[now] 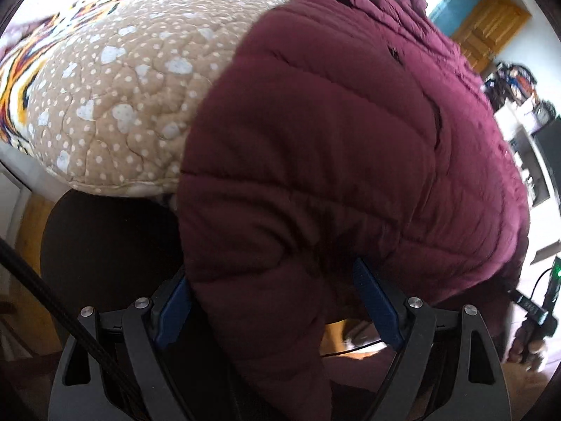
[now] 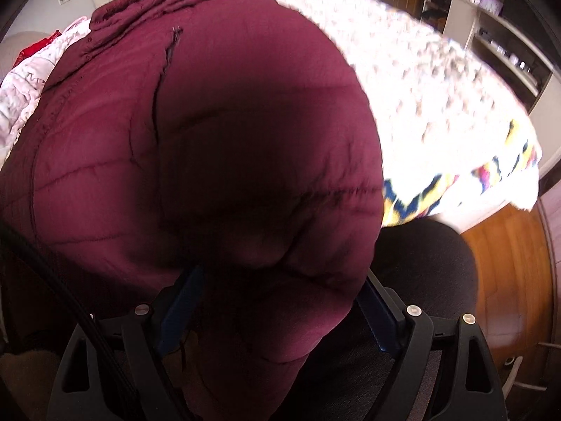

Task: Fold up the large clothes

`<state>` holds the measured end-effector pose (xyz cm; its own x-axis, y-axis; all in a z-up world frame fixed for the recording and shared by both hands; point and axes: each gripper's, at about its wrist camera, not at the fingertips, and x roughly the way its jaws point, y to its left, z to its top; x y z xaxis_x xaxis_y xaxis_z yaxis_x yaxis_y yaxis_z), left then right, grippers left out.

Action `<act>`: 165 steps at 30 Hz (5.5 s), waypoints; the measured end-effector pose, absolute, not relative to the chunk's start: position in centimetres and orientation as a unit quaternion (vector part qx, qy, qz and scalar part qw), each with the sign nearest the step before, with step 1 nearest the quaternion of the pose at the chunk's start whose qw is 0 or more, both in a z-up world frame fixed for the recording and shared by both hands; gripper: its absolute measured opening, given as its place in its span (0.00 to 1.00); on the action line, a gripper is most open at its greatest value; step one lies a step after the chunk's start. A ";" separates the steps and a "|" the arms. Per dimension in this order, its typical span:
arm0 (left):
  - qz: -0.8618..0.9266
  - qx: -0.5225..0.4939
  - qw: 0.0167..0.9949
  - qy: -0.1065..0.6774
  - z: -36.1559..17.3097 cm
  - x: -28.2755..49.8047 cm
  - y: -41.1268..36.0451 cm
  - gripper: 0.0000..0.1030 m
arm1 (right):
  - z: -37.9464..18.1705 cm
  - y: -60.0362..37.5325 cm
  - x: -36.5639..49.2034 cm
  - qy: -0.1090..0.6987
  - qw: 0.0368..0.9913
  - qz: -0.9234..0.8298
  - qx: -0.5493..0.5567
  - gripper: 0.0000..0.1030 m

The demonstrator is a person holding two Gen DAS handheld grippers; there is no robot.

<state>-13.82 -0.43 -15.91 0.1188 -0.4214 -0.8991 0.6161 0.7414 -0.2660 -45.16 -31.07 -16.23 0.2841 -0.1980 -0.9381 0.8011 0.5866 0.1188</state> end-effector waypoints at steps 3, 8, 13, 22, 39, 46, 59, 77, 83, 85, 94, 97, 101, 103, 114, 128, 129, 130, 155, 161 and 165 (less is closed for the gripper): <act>-0.347 0.087 0.745 0.563 -15.8 -14.1 -0.4 0.79 | -17.6 -30.6 -45.3 0.504 0.733 -0.315 0.330 0.86; -0.329 0.091 0.753 0.563 -15.8 -14.2 0.2 0.68 | -16.7 -28.7 -43.7 0.533 0.735 -0.333 0.254 0.82; -0.314 0.134 0.764 0.547 -15.8 -15.3 -0.4 0.68 | -16.2 -27.3 -42.6 0.540 0.736 -0.352 0.205 0.78; -0.302 0.156 0.765 0.548 -16.2 -15.2 -1.2 0.68 | -16.3 -26.1 -42.1 0.544 0.732 -0.372 0.175 0.77; -0.298 0.166 0.764 0.547 -16.9 -16.0 -3.0 0.68 | -15.7 -25.6 -42.2 0.544 0.729 -0.379 0.170 0.77; -0.292 0.170 0.768 0.544 -17.1 -16.1 -2.4 0.47 | -16.0 -26.0 -42.4 0.547 0.728 -0.375 0.176 0.77; -0.326 0.117 0.790 0.507 -9.2 -17.7 0.7 0.28 | -11.9 -28.1 -45.6 0.484 0.792 -0.258 0.267 0.26; -0.381 0.029 0.852 0.357 8.2 -8.1 -7.2 0.29 | 8.9 -41.3 -41.8 0.220 0.908 -0.226 0.274 0.24; -0.336 0.040 0.864 0.373 5.7 -1.2 -14.4 0.29 | 6.0 -46.3 -34.6 0.258 0.890 -0.277 0.253 0.24; -0.319 0.053 0.867 0.379 4.3 0.3 -16.3 0.30 | 4.4 -47.3 -32.6 0.274 0.881 -0.290 0.252 0.24; -0.244 0.135 0.883 0.378 -2.6 4.2 -21.4 0.41 | -4.7 -52.4 -29.5 0.339 0.822 -0.354 0.289 0.33; -0.233 0.137 0.883 0.384 -4.0 5.6 -22.0 0.54 | -6.5 -53.8 -30.5 0.324 0.818 -0.349 0.322 0.48; -0.220 0.118 0.882 0.399 -4.0 6.5 -21.6 0.65 | -7.0 -54.9 -31.9 0.306 0.805 -0.359 0.360 0.83; -0.233 0.099 0.873 0.417 -3.3 6.6 -20.6 0.65 | -6.0 -54.5 -32.5 0.302 0.810 -0.352 0.359 0.83; -0.320 0.032 0.852 0.414 0.2 2.0 -12.5 0.71 | -0.4 -47.3 -38.6 0.286 0.857 -0.337 0.265 0.88; -0.429 0.021 0.791 0.435 -3.5 -2.6 -7.8 0.72 | -5.6 -41.9 -41.6 0.322 0.849 -0.276 0.315 0.88; -0.440 0.020 0.785 0.435 -3.7 -2.8 -7.8 0.72 | -5.8 -41.8 -41.4 0.320 0.851 -0.268 0.319 0.88; -0.451 0.020 0.780 0.434 -4.0 -3.2 -8.0 0.72 | -6.1 -41.8 -40.9 0.317 0.854 -0.259 0.323 0.88; -0.436 0.026 0.825 0.359 6.0 0.2 -14.4 0.11 | 5.8 -44.6 -33.3 0.244 0.907 -0.209 0.272 0.09; -0.382 0.045 0.846 0.370 9.9 8.2 -23.1 0.12 | 11.0 -50.6 -24.9 0.259 0.910 -0.256 0.199 0.09; -0.341 0.051 0.854 0.389 8.9 13.3 -28.9 0.15 | 10.8 -56.0 -18.6 0.290 0.891 -0.301 0.175 0.09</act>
<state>13.35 -28.92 8.86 0.4650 -0.5434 -0.6989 0.6221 0.7623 -0.1787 -18.63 -55.97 10.82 0.6507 -0.4351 -0.6223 0.6380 0.7577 0.1374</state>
